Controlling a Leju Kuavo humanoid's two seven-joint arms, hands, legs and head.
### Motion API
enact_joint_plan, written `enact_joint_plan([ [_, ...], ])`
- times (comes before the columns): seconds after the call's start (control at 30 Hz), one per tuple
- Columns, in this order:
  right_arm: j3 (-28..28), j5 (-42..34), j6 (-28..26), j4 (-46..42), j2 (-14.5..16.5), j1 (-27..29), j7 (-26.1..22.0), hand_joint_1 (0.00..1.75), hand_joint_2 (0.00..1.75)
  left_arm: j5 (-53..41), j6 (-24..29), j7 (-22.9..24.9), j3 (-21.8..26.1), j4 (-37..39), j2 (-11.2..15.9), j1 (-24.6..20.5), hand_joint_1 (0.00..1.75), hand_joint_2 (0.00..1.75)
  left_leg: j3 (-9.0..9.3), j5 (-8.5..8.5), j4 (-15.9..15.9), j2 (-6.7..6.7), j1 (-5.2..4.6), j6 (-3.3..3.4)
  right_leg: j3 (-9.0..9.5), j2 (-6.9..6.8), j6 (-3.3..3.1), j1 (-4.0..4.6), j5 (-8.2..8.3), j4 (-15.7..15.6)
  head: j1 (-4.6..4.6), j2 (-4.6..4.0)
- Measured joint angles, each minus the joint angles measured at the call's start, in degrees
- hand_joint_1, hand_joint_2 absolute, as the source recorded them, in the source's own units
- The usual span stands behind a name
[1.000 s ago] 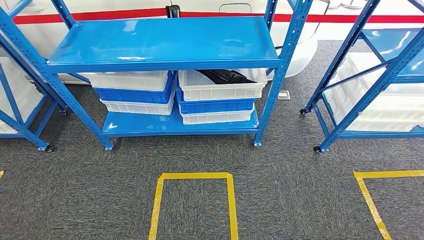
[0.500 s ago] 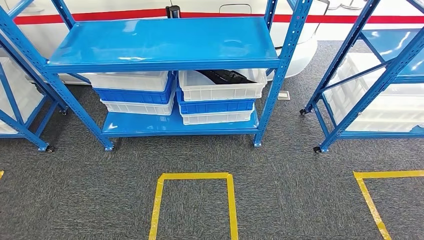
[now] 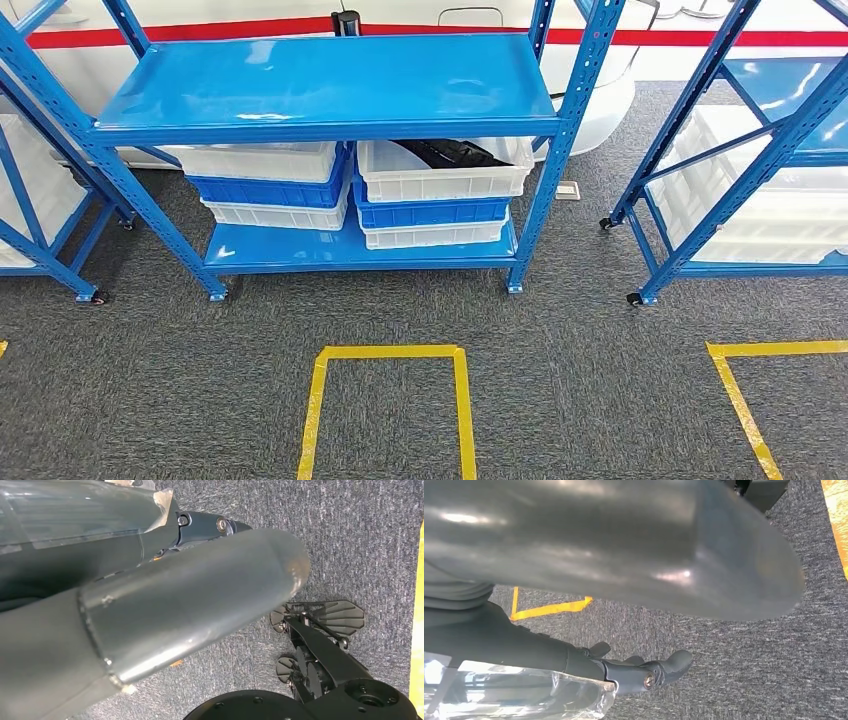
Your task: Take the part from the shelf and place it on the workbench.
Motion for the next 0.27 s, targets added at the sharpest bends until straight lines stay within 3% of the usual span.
enact_joint_plan([
  [0.27, 0.0, 0.0, 0.0, 0.0, 0.0, 0.0, 0.0, 0.0, 0.0, 0.0, 0.0, 0.0, 0.0, -0.1, 0.0, 0.0, 0.0, 0.0, 0.0, 0.0, 0.0, 0.0, 0.0, 0.0, -0.01, 0.0, 0.0, 0.0, 0.0, 0.0, 0.0, 0.0],
])
